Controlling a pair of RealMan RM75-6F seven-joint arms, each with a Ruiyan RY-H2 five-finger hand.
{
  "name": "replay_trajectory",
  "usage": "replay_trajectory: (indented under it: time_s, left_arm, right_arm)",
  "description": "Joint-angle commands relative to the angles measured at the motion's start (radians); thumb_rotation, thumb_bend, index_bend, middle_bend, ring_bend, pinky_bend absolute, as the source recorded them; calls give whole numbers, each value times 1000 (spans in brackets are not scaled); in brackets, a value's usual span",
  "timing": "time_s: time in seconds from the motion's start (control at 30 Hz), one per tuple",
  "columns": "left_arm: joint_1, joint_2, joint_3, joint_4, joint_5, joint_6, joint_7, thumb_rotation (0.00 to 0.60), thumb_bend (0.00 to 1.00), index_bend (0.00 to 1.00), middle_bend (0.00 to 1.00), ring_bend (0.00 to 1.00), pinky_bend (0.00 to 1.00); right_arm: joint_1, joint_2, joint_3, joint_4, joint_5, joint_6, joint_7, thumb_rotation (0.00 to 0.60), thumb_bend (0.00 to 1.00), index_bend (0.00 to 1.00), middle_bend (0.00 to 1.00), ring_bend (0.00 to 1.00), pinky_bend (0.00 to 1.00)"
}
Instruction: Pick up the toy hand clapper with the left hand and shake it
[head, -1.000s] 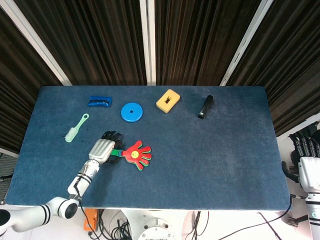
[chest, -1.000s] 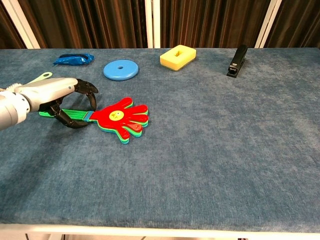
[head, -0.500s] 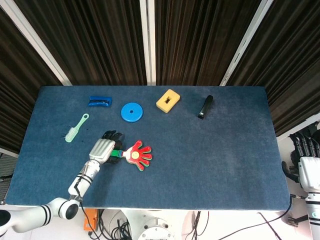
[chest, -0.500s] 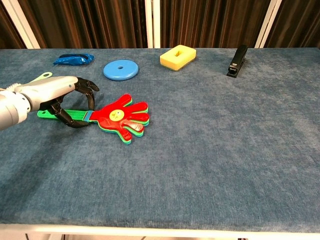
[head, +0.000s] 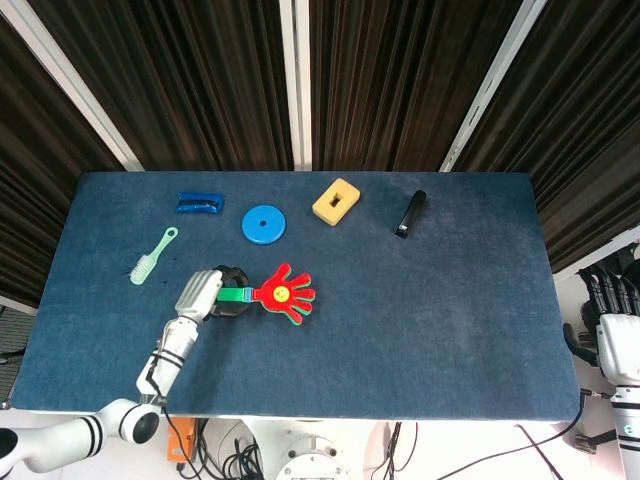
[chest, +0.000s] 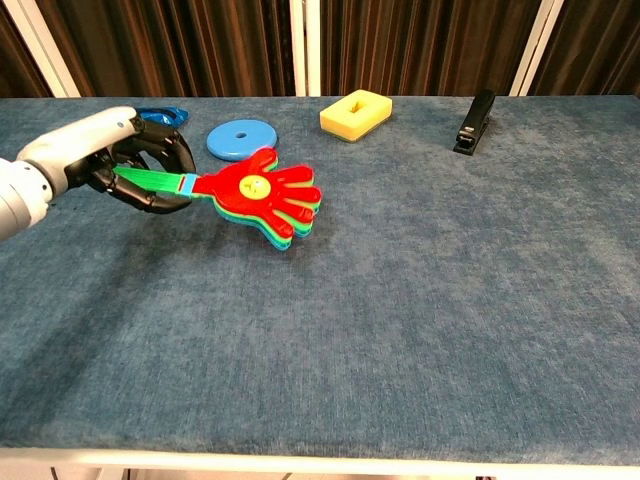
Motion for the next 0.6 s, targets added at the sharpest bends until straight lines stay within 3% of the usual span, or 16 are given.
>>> replay_trajectory:
  time_s: [0.03, 0.17, 0.33, 0.6]
  left_arm:
    - [10, -8, -10, 6, 24, 30, -43, 600, 310, 633, 542, 412, 615]
    - [16, -5, -21, -3, 32, 52, -86, 600, 311, 622, 570, 488, 702]
    - [21, 12, -34, -29, 39, 68, -126, 600, 311, 611, 570, 659, 815]
    - [24, 43, -38, -55, 76, 110, -125, 600, 310, 604, 614, 843, 904]
  right_arm:
    - [0, 0, 0, 0, 0, 0, -1, 600, 322, 0, 0, 0, 0]
    - [0, 2, 0, -2, 1, 0, -2, 600, 323, 0, 0, 0, 0]
    - [1, 2, -1, -5, 0, -3, -4, 600, 323, 0, 0, 0, 0]
    - [1, 2, -1, -8, -1, -3, -4, 600, 323, 0, 0, 0, 0]
